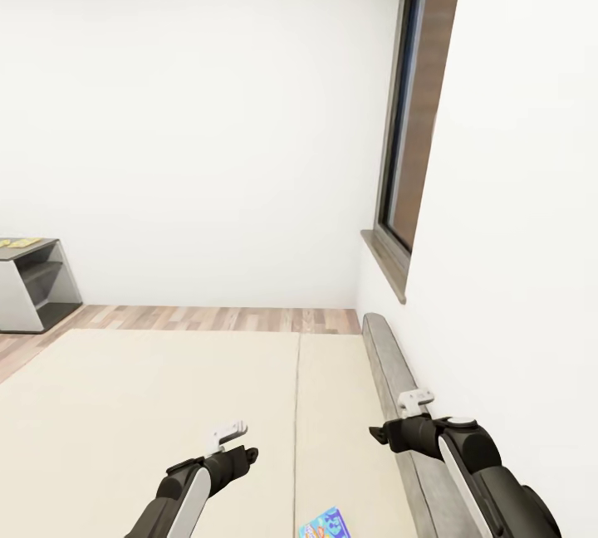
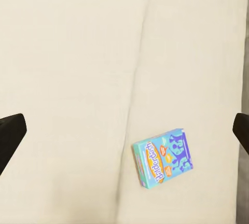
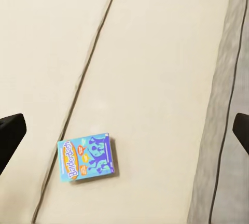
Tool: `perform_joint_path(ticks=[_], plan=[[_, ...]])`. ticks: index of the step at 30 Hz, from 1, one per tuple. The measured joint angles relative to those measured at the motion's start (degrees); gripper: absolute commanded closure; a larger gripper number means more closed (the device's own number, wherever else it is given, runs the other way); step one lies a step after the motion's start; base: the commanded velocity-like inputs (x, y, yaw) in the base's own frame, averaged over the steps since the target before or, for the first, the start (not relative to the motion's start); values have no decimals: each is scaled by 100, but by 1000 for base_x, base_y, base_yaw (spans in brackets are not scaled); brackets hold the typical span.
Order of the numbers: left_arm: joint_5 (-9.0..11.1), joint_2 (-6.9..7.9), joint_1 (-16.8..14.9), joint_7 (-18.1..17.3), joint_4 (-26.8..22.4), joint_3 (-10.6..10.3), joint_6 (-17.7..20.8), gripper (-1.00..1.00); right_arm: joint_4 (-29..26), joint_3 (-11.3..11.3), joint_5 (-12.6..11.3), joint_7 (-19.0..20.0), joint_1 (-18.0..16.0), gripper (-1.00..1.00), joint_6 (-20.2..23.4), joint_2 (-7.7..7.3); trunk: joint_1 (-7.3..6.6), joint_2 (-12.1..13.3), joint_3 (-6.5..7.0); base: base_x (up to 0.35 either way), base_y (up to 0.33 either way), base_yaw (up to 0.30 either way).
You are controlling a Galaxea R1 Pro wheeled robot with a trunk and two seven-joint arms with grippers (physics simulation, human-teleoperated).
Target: Put all the toys in the child's room - the three board games (two on the bed and one on the table), the two jigsaw puzzles on the table, and the tennis ball on the table - inside the toy box on the table in the child's room.
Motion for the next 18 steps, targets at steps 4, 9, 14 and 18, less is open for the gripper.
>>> perform_joint_path(ticks=[4,9,14,18], plan=[[-59,-33,-65,-64,-64,-15,-64,-100,-35,-52,-63,68,-58,-100,-85,37,0,1,1,0,-5,0],[-183,-11,-227,-228,-224,-13,-64,-100,-62,-21,-60,204,-219,-100,-82,54,0,1,1,0,0,0],[-184,-11,-389,-307,-385,-13,-64,-100,-62,-21,-60,205,-380,-100,-82,54,0,1,1,0,0,0],[-184,-11,-463,-307,-388,-13,-64,-100,-62,-21,-59,205,-467,-100,-82,54,0,1,0,0,0,0]])
